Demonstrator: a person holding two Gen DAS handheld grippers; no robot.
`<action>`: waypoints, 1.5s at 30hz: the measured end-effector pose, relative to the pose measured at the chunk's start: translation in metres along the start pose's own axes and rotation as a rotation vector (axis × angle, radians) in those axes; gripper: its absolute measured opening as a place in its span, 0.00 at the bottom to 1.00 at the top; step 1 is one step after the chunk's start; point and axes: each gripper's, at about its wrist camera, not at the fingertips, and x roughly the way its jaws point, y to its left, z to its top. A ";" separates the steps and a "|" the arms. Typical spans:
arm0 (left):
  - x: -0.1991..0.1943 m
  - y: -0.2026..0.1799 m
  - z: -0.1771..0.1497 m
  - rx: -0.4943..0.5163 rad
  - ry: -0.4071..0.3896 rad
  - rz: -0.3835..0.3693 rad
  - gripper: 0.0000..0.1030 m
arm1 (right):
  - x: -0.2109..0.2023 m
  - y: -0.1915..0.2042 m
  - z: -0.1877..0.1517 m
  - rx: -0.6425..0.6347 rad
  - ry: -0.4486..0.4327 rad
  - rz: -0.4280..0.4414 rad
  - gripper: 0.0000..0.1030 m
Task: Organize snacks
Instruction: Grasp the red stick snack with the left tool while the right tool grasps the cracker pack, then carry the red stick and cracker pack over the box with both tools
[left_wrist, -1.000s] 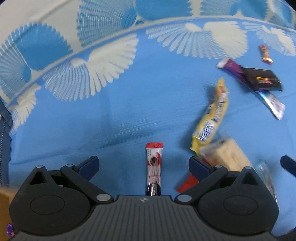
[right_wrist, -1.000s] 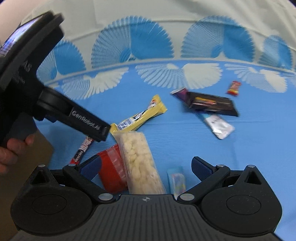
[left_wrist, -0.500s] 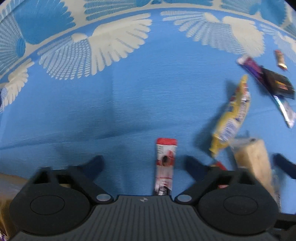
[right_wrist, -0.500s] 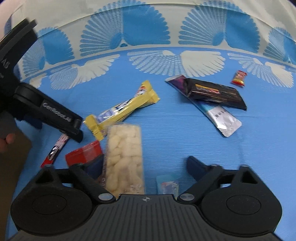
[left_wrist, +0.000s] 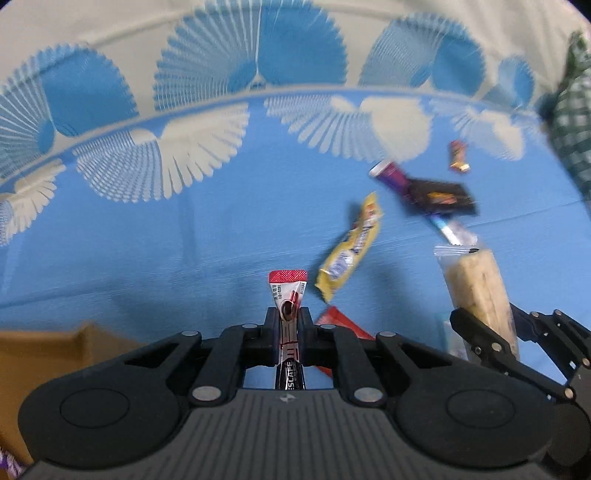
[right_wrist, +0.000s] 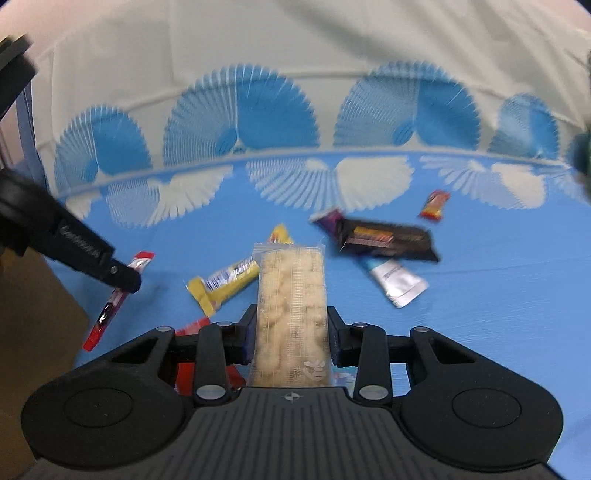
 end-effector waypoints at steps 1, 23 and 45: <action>-0.015 0.000 -0.005 -0.005 -0.016 -0.011 0.10 | -0.011 0.001 0.001 0.003 -0.013 -0.003 0.37; -0.288 0.071 -0.250 -0.128 -0.166 0.062 0.10 | -0.291 0.147 -0.086 0.006 -0.050 0.223 0.37; -0.391 0.104 -0.344 -0.234 -0.360 0.057 0.10 | -0.398 0.236 -0.116 -0.238 -0.188 0.301 0.37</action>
